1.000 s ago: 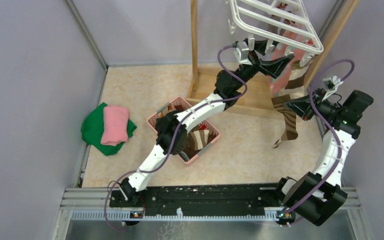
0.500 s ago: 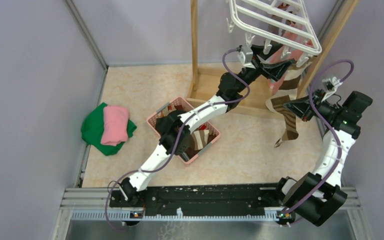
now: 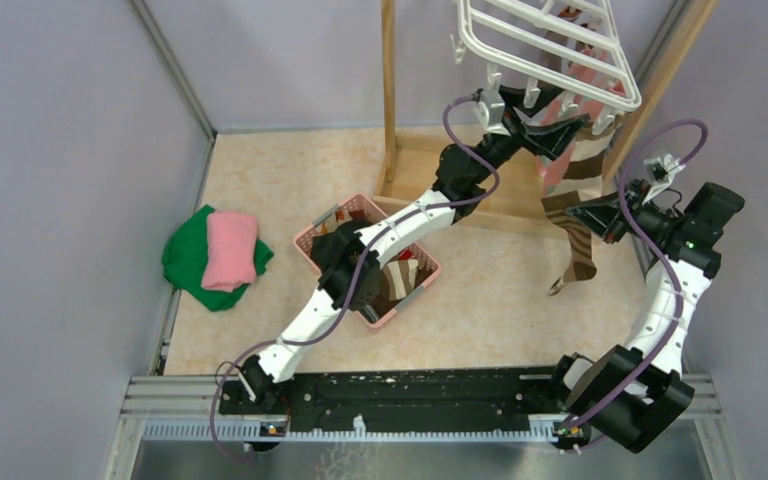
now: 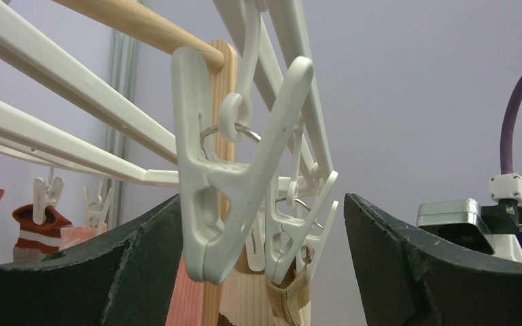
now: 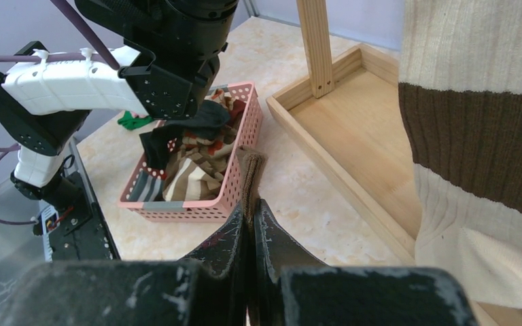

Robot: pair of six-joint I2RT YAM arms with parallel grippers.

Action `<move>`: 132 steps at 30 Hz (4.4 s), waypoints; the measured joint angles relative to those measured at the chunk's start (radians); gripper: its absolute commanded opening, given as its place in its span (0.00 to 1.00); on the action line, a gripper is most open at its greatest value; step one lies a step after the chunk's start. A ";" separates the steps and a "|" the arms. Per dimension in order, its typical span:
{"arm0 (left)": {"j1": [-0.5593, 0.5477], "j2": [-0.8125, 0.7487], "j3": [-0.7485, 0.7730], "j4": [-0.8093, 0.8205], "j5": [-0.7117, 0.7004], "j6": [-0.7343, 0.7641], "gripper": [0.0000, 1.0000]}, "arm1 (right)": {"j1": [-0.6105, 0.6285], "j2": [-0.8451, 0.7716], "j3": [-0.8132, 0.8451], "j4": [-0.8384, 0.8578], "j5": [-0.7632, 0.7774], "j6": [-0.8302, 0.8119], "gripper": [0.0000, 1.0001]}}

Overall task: Clip the socks to the hanger
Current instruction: Open the clamp at the hanger, then clamp the sock onto the hanger.

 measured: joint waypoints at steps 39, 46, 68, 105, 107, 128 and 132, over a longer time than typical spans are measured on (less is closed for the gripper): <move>0.000 -0.006 -0.011 0.059 0.001 -0.023 0.78 | 0.000 -0.006 0.000 -0.002 0.000 -0.006 0.00; 0.001 -0.007 -0.013 0.059 0.004 -0.035 0.76 | 0.000 -0.006 0.000 0.000 0.000 -0.006 0.00; 0.001 -0.026 -0.013 0.057 0.011 -0.055 0.24 | 0.000 -0.006 0.000 0.005 0.000 -0.006 0.00; 0.004 -0.061 -0.075 0.058 -0.024 -0.119 0.05 | 0.065 0.100 0.382 -0.518 0.186 -0.334 0.00; 0.005 -0.064 -0.080 0.059 -0.028 -0.122 0.05 | 0.066 0.015 0.306 -0.390 0.184 -0.204 0.00; 0.016 -0.092 -0.121 0.087 -0.042 -0.197 0.03 | 0.156 0.096 -0.129 1.595 0.367 1.511 0.00; 0.017 -0.099 -0.122 0.088 -0.042 -0.206 0.03 | 0.166 0.096 -0.129 1.630 0.409 1.559 0.00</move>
